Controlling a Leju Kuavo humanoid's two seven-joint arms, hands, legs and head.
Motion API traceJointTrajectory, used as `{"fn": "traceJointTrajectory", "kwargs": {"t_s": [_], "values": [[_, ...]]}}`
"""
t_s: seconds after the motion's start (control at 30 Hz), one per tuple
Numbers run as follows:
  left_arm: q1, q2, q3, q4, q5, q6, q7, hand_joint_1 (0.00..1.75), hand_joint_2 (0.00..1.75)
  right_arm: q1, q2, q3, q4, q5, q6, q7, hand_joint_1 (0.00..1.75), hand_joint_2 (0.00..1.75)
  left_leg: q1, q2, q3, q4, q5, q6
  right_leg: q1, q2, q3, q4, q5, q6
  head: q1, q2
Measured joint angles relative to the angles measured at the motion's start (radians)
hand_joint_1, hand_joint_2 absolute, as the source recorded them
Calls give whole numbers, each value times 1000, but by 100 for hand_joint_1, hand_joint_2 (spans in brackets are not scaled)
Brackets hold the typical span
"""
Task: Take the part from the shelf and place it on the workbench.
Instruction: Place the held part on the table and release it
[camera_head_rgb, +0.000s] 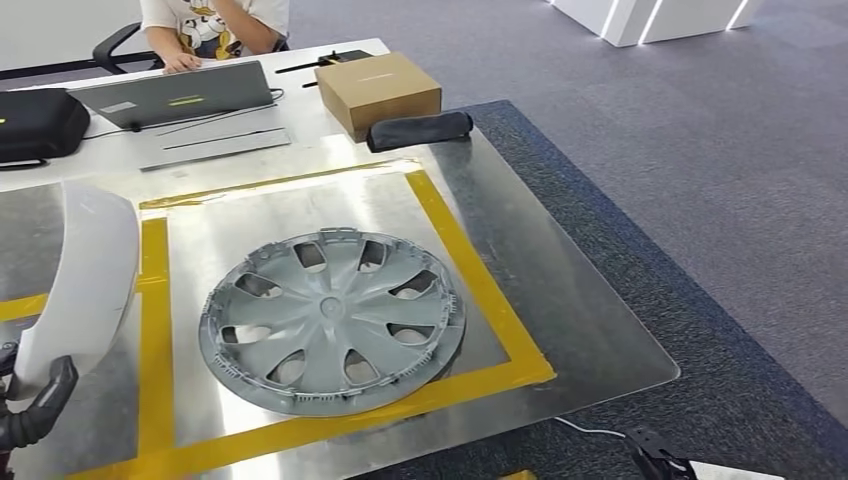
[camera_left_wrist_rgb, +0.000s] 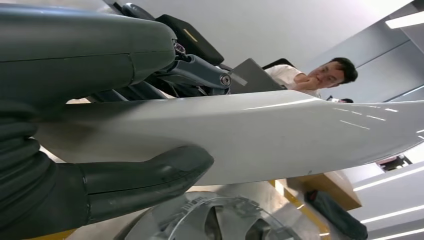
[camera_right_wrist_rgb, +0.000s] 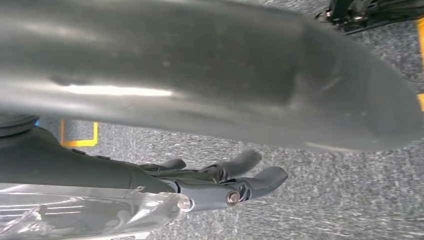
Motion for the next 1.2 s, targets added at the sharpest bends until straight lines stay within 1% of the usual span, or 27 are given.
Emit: {"fn": "traceJointTrajectory", "kwargs": {"t_s": [0.03,0.07,0.1,0.13,0.17,0.2,0.23,0.27,0.33,0.37,0.4,0.43,0.47,0.5,0.53,0.57,0.6,0.63,0.87,1.0,1.07,1.17,1.2], "values": [[0,1,0,1,1,0,0,175,175,0,0,0,0,1,0,-1,0,0,1,0,37,-47,20,0,-1,0,-9,0,8,3,0,0],[-2,2,0,2,1,0,0,175,175,0,0,0,0,1,1,-2,0,0,2,1,87,-113,40,0,-1,0,-16,1,15,8,0,0],[-4,2,0,2,2,-1,0,175,175,0,-1,0,0,2,1,-3,0,0,2,-1,130,-179,55,3,0,1,-23,4,21,13,0,0],[-7,2,-1,2,3,-1,0,175,175,0,-2,0,-1,2,1,-4,0,0,2,-2,158,-226,63,8,1,1,-28,4,28,18,1,0],[-8,2,-1,2,5,1,0,175,175,1,-2,-1,-1,3,1,-4,0,0,1,-3,170,-251,65,15,3,1,-32,3,33,24,1,0],[-9,2,-2,2,7,3,-1,175,175,1,-3,-1,-1,3,1,-5,0,0,0,-5,168,-259,66,23,3,1,-35,-1,38,27,3,0],[-8,1,-2,2,9,8,-2,175,175,1,-3,-1,-1,4,0,-5,0,0,-1,-5,164,-259,70,28,3,1,-36,-8,38,26,4,0],[-9,-1,-3,2,8,14,-4,175,175,1,-4,-2,-1,5,0,-5,0,0,-1,-5,163,-261,73,30,3,1,-36,-13,33,23,4,0],[-10,-4,-8,2,2,23,-7,175,175,1,-6,-4,-1,9,0,-4,0,0,0,-5,162,-263,79,34,5,1,-36,-17,14,12,7,0],[-11,-4,-11,3,-1,26,-7,175,175,1,-7,-5,-1,11,0,-4,0,0,-1,-5,160,-262,83,38,5,1,-36,-18,9,9,7,0],[-11,-5,-15,3,-4,28,-7,175,175,1,-8,-6,-1,13,0,-4,0,0,-1,-5,159,-262,87,42,5,1,-36,-21,10,6,7,0],[-11,-5,-18,3,-7,30,-7,175,175,2,-8,-7,-1,14,0,-4,0,0,-3,-4,157,-262,91,45,5,2,-36,-24,22,0,8,0],[-11,-5,-20,3,-8,31,-7,175,175,2,-8,-7,-1,15,0,-4,0,0,-4,-4,155,-261,93,47,4,2,-36,-28,44,-3,7,0],[-11,-5,-22,3,-10,31,-7,175,175,2,-8,-7,-1,15,0,-4,0,0,-6,-4,153,-260,95,49,3,3,-35,-33,64,1,7,0],[-12,-5,-23,3,-12,32,-7,175,175,2,-8,-7,-1,15,0,-4,0,0,-8,-4,150,-259,97,50,1,3,-35,-38,82,13,7,0],[-12,-5,-24,3,-13,32,-7,175,175,2,-8,-7,-1,15,0,-4,0,0,-9,-4,147,-259,98,51,-1,3,-36,-41,92,26,7,0],[-12,-5,-25,3,-14,32,-7,175,175,2,-8,-7,-1,15,0,-4,0,0,-9,-4,144,-259,99,52,-2,3,-37,-44,91,38,7,0],[-12,-6,-25,3,-14,32,-7,175,175,2,-8,-7,-1,15,0,-4,0,0,-9,-4,142,-259,100,52,-2,3,-38,-45,93,44,7,0],[-13,-8,-30,4,-18,39,-4,175,175,1,-8,-7,-1,22,4,-7,0,0,-8,-3,136,-260,102,48,-1,3,-47,-43,93,43,7,0],[-15,-14,-49,12,-43,63,12,175,175,1,-8,-7,-1,28,12,-12,0,0,-8,-3,132,-260,105,45,-1,3,-52,-42,94,41,7,0],[-22,-19,-62,21,-103,115,43,175,175,1,-8,-8,-1,32,11,-12,0,0,-7,-3,131,-260,106,44,-1,3,-54,-41,95,40,7,0],[-62,-10,-105,61,-317,243,95,175,175,0,-8,-12,-1,47,11,-11,0,0,-7,-4,126,-260,109,43,0,3,-57,-41,98,39,7,0],[-82,-2,-128,85,-383,266,99,175,175,-2,-8,-13,-1,54,13,-13,0,0,-7,-4,125,-260,111,43,0,2,-59,-41,99,38,7,0]]}}
